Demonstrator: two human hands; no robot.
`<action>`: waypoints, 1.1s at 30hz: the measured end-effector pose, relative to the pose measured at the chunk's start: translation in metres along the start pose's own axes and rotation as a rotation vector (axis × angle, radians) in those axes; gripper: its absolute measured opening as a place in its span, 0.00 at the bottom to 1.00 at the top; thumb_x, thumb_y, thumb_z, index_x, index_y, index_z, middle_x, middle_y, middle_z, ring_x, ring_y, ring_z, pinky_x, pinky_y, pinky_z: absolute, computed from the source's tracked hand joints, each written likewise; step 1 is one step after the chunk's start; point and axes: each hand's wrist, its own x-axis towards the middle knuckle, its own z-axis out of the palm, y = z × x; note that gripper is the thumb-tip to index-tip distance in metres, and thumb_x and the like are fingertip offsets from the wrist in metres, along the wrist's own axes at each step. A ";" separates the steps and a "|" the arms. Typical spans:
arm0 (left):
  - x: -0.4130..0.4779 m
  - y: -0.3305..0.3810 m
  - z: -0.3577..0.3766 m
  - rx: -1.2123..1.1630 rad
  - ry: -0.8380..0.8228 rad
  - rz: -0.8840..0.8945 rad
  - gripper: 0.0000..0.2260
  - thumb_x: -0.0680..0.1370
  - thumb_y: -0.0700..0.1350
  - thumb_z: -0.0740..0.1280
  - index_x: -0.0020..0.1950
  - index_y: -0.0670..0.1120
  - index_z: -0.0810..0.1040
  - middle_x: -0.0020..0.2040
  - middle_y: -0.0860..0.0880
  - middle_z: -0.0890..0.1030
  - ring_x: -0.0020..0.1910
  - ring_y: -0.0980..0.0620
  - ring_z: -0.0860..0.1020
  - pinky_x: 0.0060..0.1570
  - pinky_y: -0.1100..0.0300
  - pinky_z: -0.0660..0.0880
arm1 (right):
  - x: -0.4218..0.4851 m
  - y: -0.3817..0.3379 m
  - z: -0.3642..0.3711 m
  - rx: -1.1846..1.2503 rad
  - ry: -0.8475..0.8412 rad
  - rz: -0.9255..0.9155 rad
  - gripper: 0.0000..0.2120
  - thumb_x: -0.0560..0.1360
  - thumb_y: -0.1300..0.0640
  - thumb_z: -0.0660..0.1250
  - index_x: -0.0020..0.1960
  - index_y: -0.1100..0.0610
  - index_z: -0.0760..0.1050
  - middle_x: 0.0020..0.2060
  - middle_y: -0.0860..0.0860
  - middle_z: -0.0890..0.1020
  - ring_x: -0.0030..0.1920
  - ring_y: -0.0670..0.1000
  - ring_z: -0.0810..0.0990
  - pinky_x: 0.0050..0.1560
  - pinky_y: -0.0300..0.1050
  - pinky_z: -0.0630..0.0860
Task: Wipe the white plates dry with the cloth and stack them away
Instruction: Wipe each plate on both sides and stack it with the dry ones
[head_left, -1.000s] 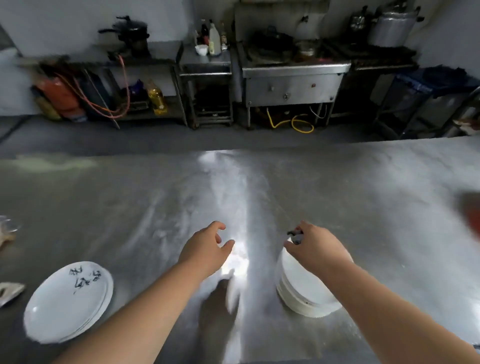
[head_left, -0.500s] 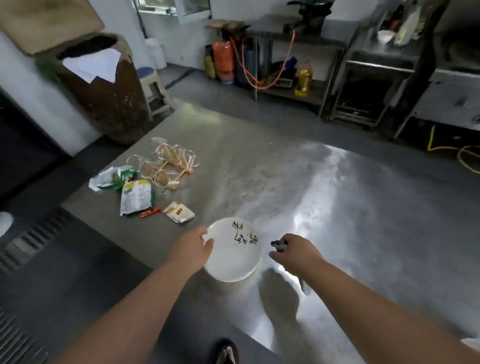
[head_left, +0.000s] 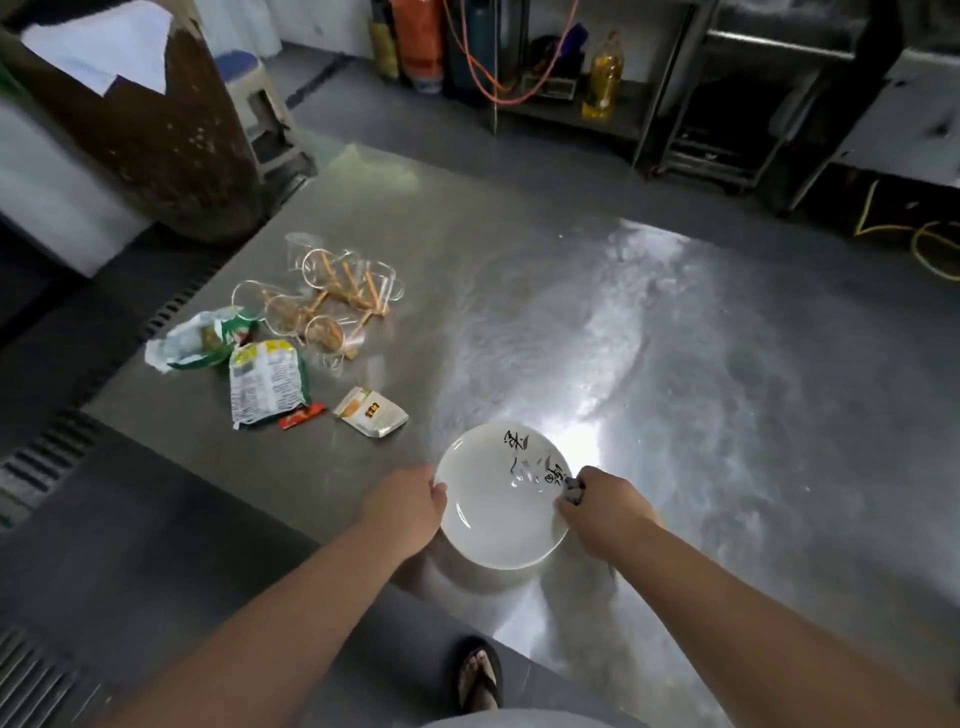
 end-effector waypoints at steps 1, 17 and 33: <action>0.000 0.001 0.000 -0.007 0.005 0.005 0.11 0.85 0.54 0.58 0.45 0.54 0.73 0.43 0.53 0.78 0.43 0.54 0.78 0.49 0.53 0.80 | -0.001 0.002 0.000 0.028 -0.016 -0.001 0.06 0.78 0.49 0.62 0.47 0.51 0.73 0.44 0.47 0.80 0.42 0.49 0.77 0.35 0.42 0.68; -0.042 0.183 0.051 0.008 0.090 0.412 0.13 0.84 0.52 0.60 0.41 0.49 0.69 0.35 0.51 0.77 0.34 0.50 0.74 0.33 0.54 0.68 | -0.084 0.188 -0.056 0.356 0.164 0.268 0.05 0.77 0.52 0.66 0.49 0.53 0.75 0.42 0.49 0.81 0.45 0.55 0.80 0.40 0.44 0.72; -0.087 0.237 0.189 -0.043 0.122 0.441 0.09 0.84 0.50 0.63 0.46 0.47 0.72 0.40 0.52 0.76 0.38 0.50 0.76 0.38 0.55 0.72 | -0.097 0.315 -0.035 0.278 0.103 0.325 0.07 0.79 0.51 0.69 0.51 0.53 0.74 0.39 0.46 0.77 0.38 0.47 0.75 0.39 0.46 0.69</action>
